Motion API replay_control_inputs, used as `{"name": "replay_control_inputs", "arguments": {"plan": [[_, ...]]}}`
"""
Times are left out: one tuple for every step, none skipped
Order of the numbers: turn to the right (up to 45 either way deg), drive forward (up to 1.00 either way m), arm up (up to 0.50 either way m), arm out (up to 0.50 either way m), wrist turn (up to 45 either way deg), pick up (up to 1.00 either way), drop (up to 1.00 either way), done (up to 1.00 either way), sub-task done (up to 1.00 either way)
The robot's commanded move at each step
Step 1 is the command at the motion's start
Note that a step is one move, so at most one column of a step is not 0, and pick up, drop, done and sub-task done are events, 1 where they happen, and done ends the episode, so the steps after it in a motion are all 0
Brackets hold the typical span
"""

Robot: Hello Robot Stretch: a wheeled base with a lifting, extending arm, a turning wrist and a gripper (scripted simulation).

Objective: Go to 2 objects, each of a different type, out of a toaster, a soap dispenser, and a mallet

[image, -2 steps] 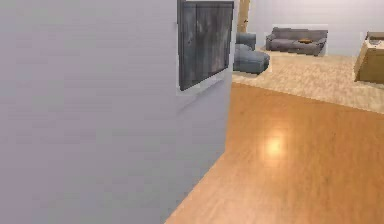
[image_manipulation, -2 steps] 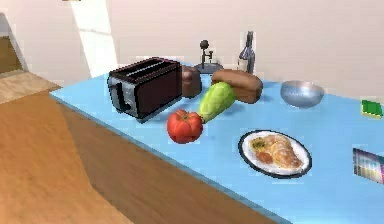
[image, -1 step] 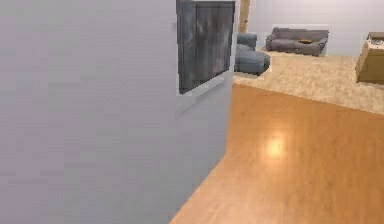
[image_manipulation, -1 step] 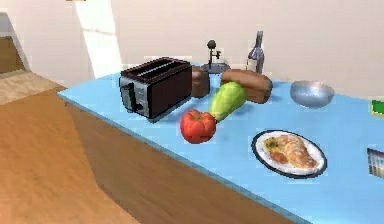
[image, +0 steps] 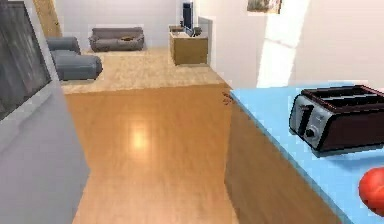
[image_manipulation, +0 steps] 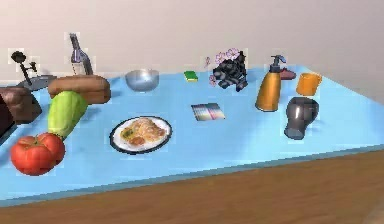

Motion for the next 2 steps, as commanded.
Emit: {"name": "replay_control_inputs", "arguments": {"plan": [[36.0, 0.00, 0.00, 0.00, 0.0, 0.00, 0.00, 0.00, 0.00], [0.0, 0.00, 0.00, 0.00, 0.0, 0.00, 0.00, 1.00, 0.00]]}}
